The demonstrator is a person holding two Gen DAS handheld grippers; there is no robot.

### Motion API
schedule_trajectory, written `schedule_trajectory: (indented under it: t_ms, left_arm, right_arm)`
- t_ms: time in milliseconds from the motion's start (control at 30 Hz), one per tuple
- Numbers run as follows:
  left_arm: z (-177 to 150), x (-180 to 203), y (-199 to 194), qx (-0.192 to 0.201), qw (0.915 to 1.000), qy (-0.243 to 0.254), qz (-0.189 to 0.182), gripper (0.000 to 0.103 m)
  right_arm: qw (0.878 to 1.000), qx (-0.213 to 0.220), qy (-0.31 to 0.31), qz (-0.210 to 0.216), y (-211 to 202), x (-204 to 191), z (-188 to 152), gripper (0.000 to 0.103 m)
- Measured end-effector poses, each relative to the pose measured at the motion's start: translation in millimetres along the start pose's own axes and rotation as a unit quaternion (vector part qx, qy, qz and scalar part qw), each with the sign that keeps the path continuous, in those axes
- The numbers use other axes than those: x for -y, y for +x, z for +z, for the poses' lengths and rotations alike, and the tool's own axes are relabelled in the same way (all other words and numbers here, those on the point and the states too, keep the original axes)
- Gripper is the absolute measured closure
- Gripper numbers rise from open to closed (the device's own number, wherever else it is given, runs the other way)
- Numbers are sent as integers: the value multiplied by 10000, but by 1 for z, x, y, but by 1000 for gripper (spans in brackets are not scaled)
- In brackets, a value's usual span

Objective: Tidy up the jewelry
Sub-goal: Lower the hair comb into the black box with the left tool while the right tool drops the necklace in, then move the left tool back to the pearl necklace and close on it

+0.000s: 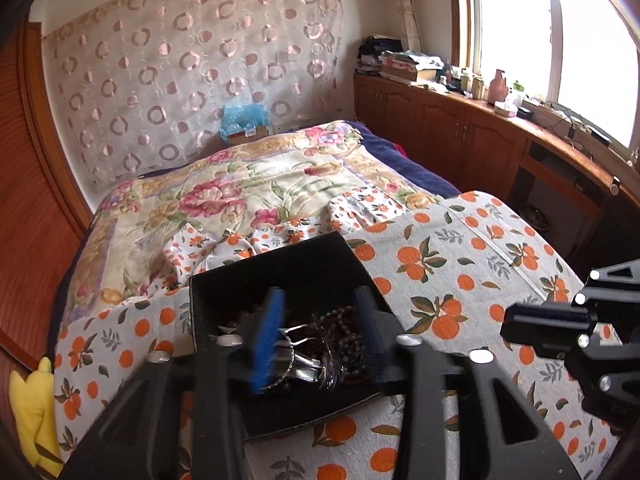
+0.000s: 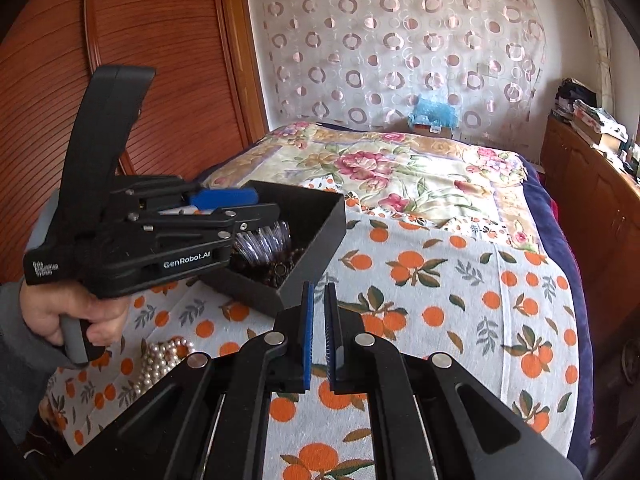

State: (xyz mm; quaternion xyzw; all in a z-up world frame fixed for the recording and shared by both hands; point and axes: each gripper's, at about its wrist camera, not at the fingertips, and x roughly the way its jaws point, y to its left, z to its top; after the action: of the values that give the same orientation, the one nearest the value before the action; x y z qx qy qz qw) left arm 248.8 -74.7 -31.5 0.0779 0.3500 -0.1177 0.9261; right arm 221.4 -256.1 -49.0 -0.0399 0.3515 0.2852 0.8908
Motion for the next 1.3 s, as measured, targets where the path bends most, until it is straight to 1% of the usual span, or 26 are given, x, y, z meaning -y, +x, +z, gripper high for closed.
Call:
schedule_trajectory:
  t_ms: [167,233,300,467,567,633,733,900,967,1000,1200,1267,1300]
  left_arm:
    - [-5,-5,-14,46,10000,-32,22,63]
    - [-10,-7,-24,93,9999,-57,-13,56]
    - [-19,-10,-37,140,9999,-73,-17,54]
    - [-48,-13,-62,140,9998,-125,-112,54]
    - [-69,-15,-75,101,9997,-150,-161,51]
    - [-80,-18,-79,64,9995,-221,-195,43]
    - [-98,-25,-83,-89,9991,-335,-223,42]
    - [-125,-28,-89,-281,9986,-368,-274,40]
    - [-135,-25,-92,-291,9987,-334,-266,39]
    - [-139,-23,-93,-306,9986,-323,-277,38]
    - [-155,-18,-93,-444,9975,-391,-374,38]
    - [-158,-17,-94,-474,9972,-407,-402,38]
    - [-160,-17,-95,-483,9971,-423,-419,38]
  right_arm:
    - [10000,28,31,14,-5,-4,-12,97]
    - [10000,75,12,23,-10,-10,-19,97]
    - [9999,113,6,40,-16,-16,-28,97]
    - [9997,110,-65,220,-22,-37,-50,97]
    - [9995,-1,-224,217,-19,-52,-59,97]
    - [9993,-61,-289,230,-17,-60,-64,97]
    - [9991,-109,-293,279,-18,-66,-74,97]
    - [9993,-218,-242,183,-26,-66,-92,96]
    - [9992,-321,-193,171,-26,-63,-98,90]
    - [9990,-373,-195,152,-25,-62,-100,83]
    - [9976,-575,-360,139,-21,-64,-113,82]
    - [9970,-595,-473,142,-20,-69,-115,78]
    - [9968,-610,-500,143,-20,-71,-115,71]
